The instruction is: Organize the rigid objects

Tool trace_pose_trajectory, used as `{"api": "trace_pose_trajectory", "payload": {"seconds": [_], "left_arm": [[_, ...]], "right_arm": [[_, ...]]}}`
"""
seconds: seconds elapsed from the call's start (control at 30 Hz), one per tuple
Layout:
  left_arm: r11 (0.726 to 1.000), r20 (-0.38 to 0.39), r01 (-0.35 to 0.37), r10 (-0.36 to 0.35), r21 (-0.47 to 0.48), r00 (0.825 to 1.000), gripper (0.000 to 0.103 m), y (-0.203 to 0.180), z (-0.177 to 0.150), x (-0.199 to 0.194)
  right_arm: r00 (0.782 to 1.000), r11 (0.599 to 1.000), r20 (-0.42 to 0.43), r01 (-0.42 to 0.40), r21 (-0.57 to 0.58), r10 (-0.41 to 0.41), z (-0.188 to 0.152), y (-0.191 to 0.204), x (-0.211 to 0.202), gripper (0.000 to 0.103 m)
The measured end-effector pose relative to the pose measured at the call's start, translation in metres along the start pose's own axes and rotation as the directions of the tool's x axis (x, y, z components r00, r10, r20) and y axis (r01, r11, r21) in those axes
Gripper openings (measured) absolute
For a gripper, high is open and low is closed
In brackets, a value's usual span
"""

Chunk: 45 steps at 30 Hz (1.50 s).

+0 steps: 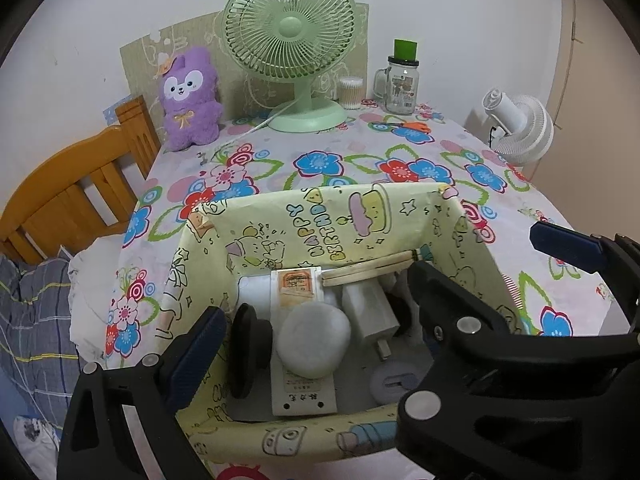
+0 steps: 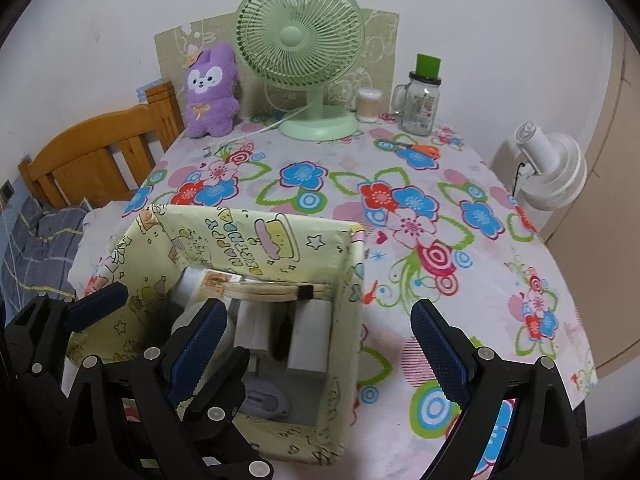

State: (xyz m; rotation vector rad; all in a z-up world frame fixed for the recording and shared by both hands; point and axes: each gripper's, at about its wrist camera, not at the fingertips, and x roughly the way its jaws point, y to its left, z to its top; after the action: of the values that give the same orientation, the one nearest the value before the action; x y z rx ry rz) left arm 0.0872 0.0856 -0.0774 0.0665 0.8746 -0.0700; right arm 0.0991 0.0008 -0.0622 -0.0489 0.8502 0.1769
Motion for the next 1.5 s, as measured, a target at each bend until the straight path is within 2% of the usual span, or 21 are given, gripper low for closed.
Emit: {"api": "trace_pose_trajectory", "payload": {"seconds": [1.0, 1.5], "left_arm": [[1.000, 0.095, 0.001, -0.001, -0.001, 0.996, 0.100, -0.043, 0.012, -0.045], [1.000, 0.169, -0.007, 0.008, -0.010, 0.986, 0.100, -0.063, 0.018, -0.073]], "right_arm": [[0.990, 0.994, 0.109, 0.087, 0.070, -0.094, -0.008, -0.064, -0.062, 0.095], [0.977, 0.990, 0.172, 0.115, 0.087, -0.129, -0.009, -0.096, -0.095, 0.098]]}}
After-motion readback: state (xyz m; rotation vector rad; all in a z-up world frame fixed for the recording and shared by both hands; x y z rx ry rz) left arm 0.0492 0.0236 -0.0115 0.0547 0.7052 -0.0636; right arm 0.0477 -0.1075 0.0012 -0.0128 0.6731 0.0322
